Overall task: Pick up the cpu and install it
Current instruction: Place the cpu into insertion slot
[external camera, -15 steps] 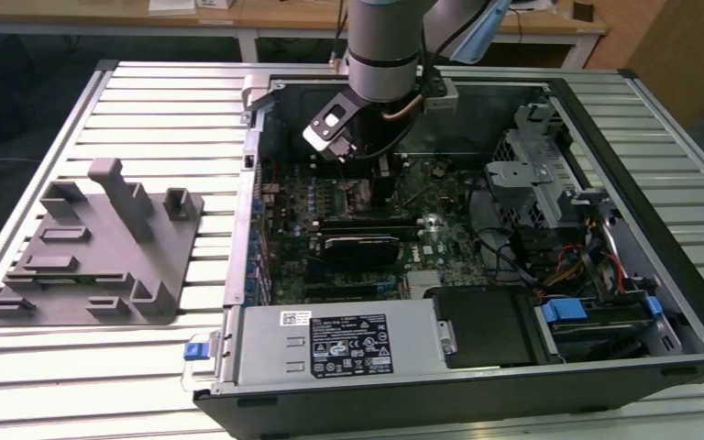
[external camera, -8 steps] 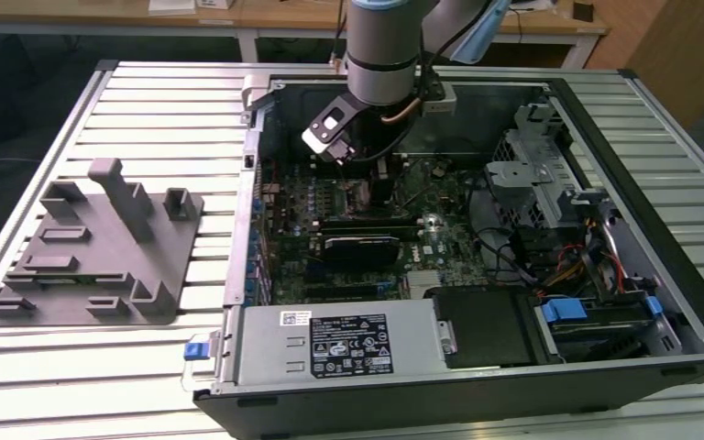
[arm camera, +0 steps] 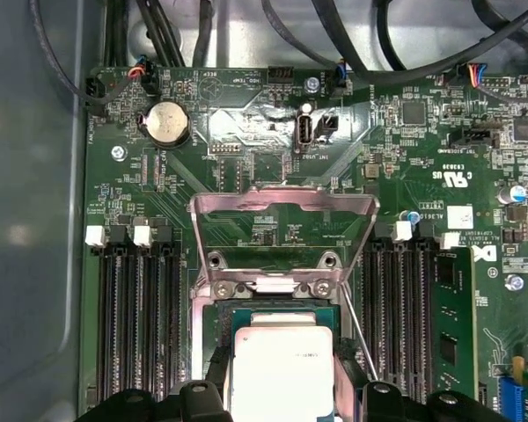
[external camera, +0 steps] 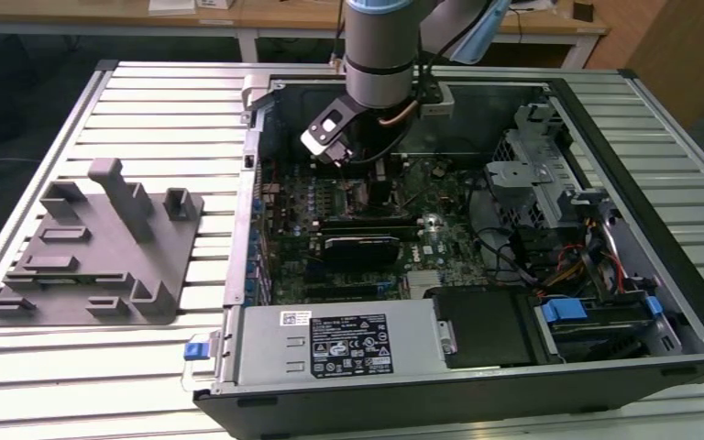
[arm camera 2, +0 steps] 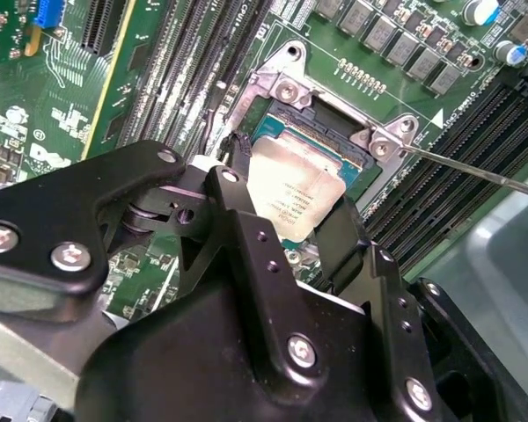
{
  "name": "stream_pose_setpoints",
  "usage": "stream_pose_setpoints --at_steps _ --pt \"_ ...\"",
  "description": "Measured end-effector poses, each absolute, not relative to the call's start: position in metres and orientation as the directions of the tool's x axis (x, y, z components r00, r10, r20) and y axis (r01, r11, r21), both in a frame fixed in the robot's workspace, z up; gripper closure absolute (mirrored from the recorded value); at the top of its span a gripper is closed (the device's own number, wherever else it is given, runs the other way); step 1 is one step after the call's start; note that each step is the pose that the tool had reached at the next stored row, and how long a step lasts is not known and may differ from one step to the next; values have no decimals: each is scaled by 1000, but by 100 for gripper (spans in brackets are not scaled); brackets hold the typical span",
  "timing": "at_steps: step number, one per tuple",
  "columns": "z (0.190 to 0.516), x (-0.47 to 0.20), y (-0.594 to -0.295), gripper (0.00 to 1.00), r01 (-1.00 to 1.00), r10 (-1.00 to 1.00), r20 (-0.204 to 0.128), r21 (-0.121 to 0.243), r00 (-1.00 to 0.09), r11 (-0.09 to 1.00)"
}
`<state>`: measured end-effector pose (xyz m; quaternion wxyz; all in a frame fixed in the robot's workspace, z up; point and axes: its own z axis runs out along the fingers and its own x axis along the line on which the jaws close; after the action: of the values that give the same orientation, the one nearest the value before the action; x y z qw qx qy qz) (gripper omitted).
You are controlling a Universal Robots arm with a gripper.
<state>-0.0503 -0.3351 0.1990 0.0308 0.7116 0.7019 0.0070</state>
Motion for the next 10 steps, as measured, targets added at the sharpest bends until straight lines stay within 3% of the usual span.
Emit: stream_pose_setpoints --at_steps 10 --pt "195 -50 -332 46 998 999 -33 54 34 -32"
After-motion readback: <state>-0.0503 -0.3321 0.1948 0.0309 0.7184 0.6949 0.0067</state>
